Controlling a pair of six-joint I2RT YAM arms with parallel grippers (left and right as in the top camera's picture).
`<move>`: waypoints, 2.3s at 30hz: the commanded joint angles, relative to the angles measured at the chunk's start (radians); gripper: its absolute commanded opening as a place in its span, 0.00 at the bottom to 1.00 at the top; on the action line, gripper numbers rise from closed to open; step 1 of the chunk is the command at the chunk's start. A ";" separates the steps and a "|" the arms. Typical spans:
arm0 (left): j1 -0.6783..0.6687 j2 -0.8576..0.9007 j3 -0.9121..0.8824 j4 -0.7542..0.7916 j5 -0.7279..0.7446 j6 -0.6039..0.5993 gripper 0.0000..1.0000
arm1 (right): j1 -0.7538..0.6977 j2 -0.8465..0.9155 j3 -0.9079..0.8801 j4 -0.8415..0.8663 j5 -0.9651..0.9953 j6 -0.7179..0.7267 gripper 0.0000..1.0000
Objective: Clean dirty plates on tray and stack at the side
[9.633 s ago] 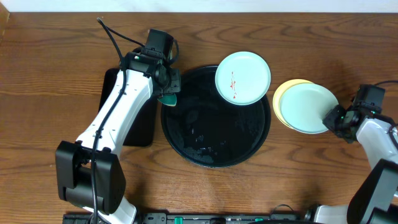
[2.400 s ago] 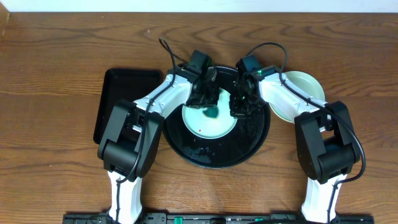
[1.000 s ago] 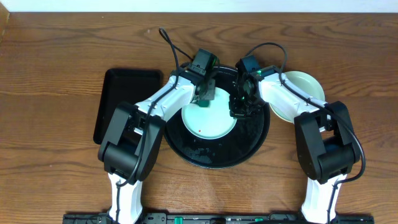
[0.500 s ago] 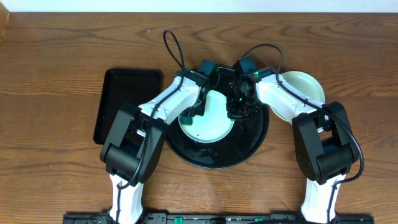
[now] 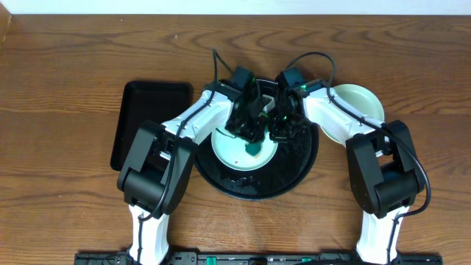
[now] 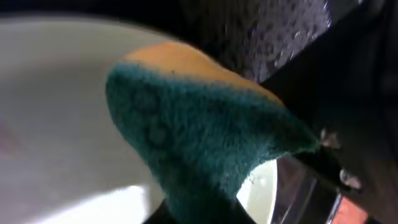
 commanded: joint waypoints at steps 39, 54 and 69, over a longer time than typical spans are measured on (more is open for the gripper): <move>0.151 -0.141 0.282 -0.278 -0.531 -0.337 0.08 | 0.000 -0.164 -0.031 -0.024 0.135 -0.072 0.01; 0.151 -0.141 0.282 -0.278 -0.531 -0.337 0.08 | 0.074 -0.544 -0.031 -0.087 0.787 -0.043 0.01; 0.151 -0.140 0.275 -0.277 -0.531 -0.337 0.08 | 0.451 -0.556 -0.031 -0.105 1.568 0.019 0.01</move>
